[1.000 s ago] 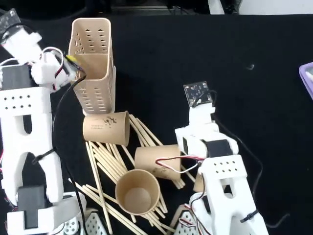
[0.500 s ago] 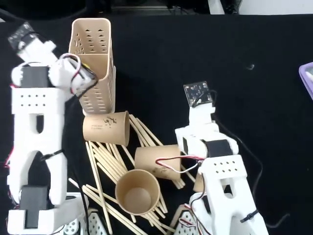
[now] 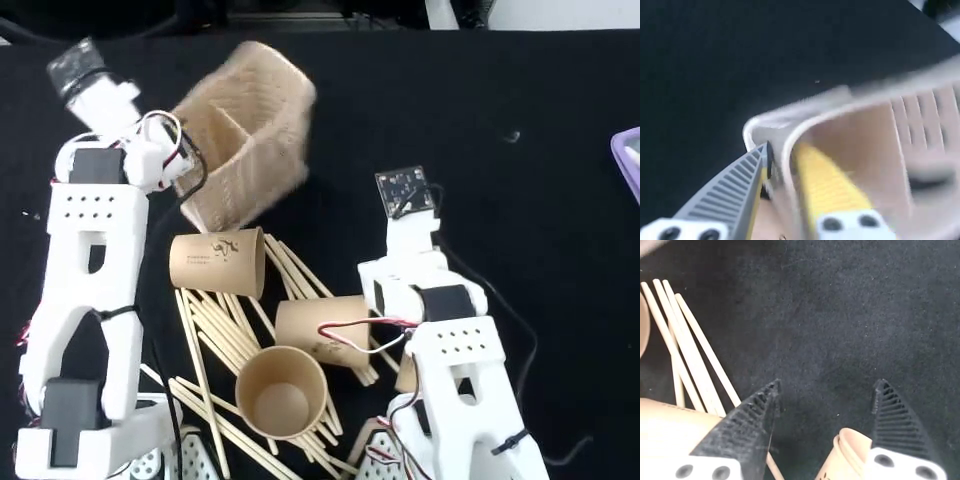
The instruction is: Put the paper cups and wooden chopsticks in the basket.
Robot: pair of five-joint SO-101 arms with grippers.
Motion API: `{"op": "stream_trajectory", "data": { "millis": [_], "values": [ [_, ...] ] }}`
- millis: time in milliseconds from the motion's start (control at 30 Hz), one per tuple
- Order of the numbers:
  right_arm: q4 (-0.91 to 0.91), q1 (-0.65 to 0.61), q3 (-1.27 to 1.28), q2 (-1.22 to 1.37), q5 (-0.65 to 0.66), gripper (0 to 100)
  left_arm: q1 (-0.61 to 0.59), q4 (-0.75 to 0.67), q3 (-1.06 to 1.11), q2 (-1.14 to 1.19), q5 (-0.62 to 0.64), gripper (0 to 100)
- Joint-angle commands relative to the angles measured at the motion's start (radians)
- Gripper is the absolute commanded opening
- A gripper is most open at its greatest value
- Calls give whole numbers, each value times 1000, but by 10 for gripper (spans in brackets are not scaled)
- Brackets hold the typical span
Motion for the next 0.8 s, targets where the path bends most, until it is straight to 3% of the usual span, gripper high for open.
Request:
{"op": "stream_trajectory", "data": {
  "millis": [0, 100, 200, 367, 633, 700, 767],
  "values": [
    [-14, -3, -5, -30, -2, 289, -10, -81, -2, -9, -68, 35],
    [-14, -3, -5, -30, -2, 289, -16, -114, 4, -8, -147, 47],
    [-14, -3, -5, -30, -2, 289, -16, -114, 4, -8, -232, 127],
    [-12, -3, -5, -30, -2, 289, -21, -114, -4, -8, -253, 242],
    [-12, -3, -5, -30, -2, 289, -16, -74, -8, -9, -275, 233],
    [-15, -3, -5, -30, -2, 289, -19, -80, -8, -9, -298, 185],
    [-15, -3, -5, -30, -2, 289, -21, -144, -4, -8, -328, 77]
  ]
}}
